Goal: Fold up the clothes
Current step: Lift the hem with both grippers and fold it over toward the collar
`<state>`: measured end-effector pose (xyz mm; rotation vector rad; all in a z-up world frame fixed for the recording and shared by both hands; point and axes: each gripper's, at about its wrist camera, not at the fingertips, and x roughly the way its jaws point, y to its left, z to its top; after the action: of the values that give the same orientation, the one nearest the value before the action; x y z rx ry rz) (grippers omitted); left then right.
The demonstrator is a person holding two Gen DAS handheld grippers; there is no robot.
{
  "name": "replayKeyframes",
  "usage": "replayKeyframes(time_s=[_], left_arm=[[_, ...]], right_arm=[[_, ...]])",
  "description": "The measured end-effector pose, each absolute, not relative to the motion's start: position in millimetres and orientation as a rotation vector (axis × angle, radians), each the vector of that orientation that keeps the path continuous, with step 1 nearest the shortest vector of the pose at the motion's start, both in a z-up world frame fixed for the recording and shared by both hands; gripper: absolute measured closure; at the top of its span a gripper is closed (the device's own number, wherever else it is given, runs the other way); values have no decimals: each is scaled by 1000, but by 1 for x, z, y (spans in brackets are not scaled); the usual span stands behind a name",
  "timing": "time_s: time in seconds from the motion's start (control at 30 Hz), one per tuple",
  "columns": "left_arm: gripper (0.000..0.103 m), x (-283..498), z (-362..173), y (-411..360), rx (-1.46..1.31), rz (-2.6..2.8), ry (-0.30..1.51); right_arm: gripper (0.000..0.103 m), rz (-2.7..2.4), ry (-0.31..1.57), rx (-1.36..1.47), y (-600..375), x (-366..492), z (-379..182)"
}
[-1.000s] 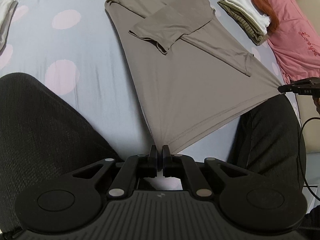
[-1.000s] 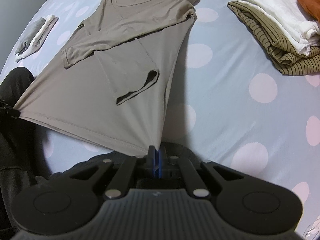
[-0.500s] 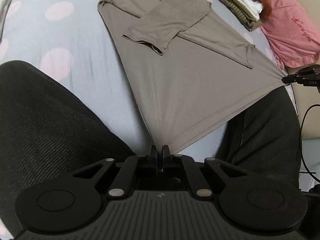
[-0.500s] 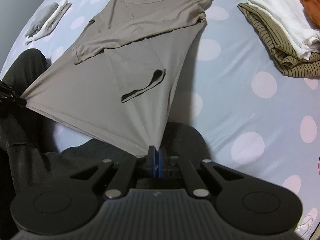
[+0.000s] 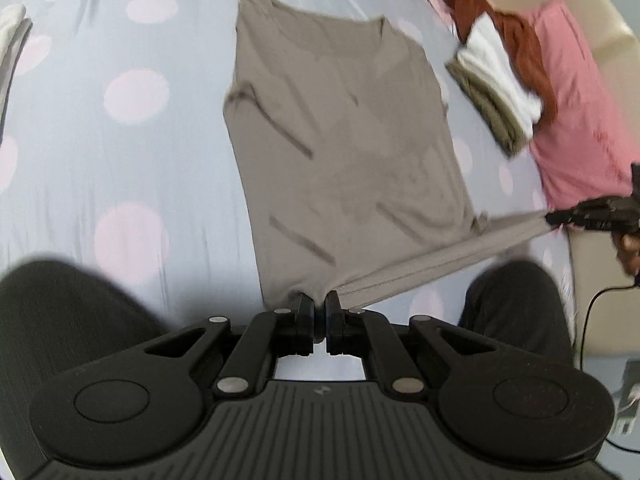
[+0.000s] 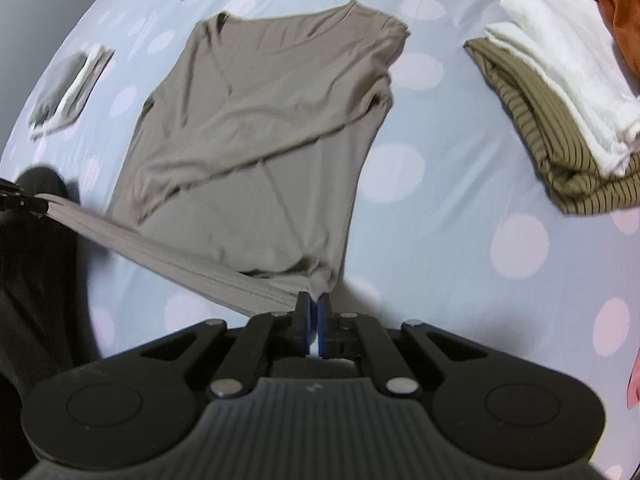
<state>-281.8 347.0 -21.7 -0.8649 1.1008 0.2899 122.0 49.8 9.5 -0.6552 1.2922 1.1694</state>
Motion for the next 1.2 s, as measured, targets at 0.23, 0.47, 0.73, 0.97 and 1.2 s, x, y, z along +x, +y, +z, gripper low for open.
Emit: replayKeyframes(time_s=[0.23, 0.47, 0.73, 0.97, 1.2], left_arm=[[100, -244, -49, 411, -995, 309, 1083], [100, -195, -66, 462, -1047, 350, 1059], [100, -162, -75, 511, -1090, 396, 1016], [99, -133, -99, 544, -1105, 441, 1053], [99, -123, -91, 573, -1115, 458, 977]], right_arm=[[99, 1125, 1334, -598, 106, 171, -1], [99, 1072, 1365, -565, 162, 213, -24], [99, 1005, 1406, -459, 212, 265, -40], [99, 994, 1429, -429, 250, 287, -58], [99, 1006, 1423, -395, 281, 303, -70]])
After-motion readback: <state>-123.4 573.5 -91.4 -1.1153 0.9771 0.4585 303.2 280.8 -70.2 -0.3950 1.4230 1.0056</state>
